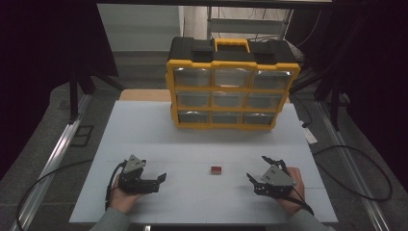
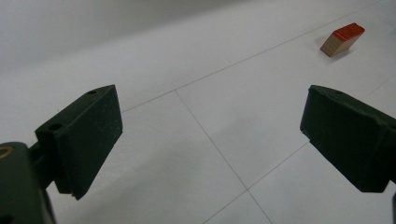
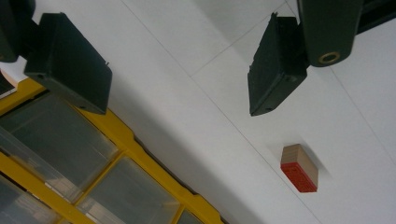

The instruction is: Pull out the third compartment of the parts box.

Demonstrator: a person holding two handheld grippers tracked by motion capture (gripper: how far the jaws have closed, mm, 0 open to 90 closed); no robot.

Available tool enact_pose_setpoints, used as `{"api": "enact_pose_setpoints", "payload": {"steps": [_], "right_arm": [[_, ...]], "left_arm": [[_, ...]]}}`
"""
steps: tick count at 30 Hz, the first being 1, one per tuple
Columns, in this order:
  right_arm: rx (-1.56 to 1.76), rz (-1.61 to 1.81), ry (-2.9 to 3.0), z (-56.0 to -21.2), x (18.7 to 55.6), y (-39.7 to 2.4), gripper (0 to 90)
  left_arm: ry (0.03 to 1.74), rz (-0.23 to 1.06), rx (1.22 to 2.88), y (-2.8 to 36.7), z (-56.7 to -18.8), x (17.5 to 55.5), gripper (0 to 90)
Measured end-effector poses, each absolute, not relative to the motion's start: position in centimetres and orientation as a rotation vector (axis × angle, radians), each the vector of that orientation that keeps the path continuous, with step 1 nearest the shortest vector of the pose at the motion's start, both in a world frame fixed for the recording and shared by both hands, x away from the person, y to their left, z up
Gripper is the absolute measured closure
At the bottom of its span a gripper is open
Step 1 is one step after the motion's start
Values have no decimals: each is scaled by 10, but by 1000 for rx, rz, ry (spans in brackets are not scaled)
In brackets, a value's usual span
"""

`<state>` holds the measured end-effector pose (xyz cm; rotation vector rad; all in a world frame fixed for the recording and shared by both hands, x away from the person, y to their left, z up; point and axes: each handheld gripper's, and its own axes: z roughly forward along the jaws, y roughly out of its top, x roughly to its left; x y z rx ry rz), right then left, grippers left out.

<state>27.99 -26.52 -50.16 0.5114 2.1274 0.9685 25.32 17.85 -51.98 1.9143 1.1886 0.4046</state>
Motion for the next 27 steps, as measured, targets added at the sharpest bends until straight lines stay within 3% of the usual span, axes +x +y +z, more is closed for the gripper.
{"api": "enact_pose_setpoints", "payload": {"steps": [27], "right_arm": [[424, 875, 2073, -500, 278, -263, 205]], "left_arm": [[1186, 400, 1924, 178, -521, 253, 64]]}}
